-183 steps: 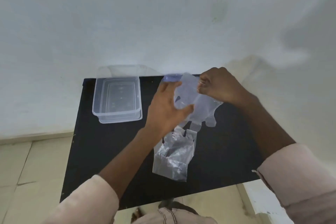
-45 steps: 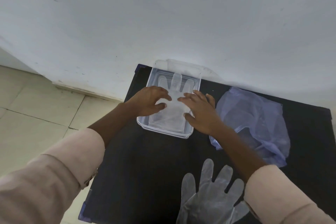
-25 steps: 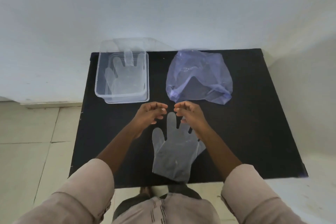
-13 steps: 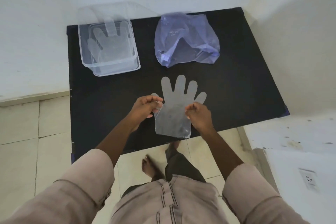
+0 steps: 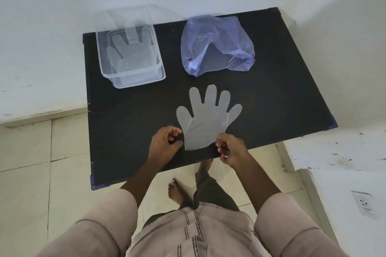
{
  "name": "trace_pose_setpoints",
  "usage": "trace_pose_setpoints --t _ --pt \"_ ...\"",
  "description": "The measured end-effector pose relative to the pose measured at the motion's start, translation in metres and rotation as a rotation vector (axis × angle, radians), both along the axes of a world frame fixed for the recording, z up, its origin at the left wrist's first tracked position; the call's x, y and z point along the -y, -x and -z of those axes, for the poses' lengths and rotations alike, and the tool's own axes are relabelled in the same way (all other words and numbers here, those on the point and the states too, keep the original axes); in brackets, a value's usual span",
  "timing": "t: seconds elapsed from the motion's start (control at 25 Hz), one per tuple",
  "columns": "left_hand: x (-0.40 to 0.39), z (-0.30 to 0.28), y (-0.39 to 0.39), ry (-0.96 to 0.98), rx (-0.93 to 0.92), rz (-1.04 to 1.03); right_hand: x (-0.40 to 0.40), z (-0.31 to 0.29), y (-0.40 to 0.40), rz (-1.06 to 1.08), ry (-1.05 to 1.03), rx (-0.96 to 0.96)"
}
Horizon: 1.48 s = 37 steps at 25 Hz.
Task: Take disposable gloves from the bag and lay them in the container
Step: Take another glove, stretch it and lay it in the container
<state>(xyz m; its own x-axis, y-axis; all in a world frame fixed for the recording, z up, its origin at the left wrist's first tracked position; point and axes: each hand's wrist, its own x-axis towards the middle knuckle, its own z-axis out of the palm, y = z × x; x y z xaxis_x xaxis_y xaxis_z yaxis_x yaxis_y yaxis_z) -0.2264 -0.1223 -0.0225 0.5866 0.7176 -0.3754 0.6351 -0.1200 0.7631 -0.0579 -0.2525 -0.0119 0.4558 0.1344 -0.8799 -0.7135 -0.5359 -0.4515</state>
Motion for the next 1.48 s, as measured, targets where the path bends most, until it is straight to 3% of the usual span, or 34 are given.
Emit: trace_pose_setpoints --t 0.16,0.52,0.68,0.8,0.88,0.96,1.2,1.48 --pt "0.020 0.018 0.012 -0.160 -0.065 0.169 -0.002 -0.008 -0.008 0.123 -0.105 -0.154" --pt "0.017 0.011 -0.034 -0.337 0.051 0.104 -0.003 -0.016 -0.026 0.101 -0.125 -0.135" --pt "0.004 0.003 -0.043 -0.197 0.093 0.008 0.010 -0.017 -0.036 -0.168 -0.115 0.266" --pt "-0.005 -0.009 -0.051 0.015 0.140 -0.131 0.025 -0.017 -0.047 -0.596 -0.220 0.556" --pt "-0.012 -0.015 -0.058 0.188 0.162 -0.202 0.026 -0.013 -0.058 -0.864 -0.184 0.685" --pt "-0.016 -0.016 -0.060 0.292 0.158 -0.247 0.020 -0.010 -0.061 -0.962 -0.122 0.842" --pt "-0.025 -0.018 -0.059 0.344 0.167 -0.277 -0.005 -0.007 -0.064 -0.745 -0.265 1.120" --pt "-0.041 -0.051 -0.062 0.395 0.413 -0.275 -0.030 -0.048 -0.060 -0.542 -0.381 0.872"
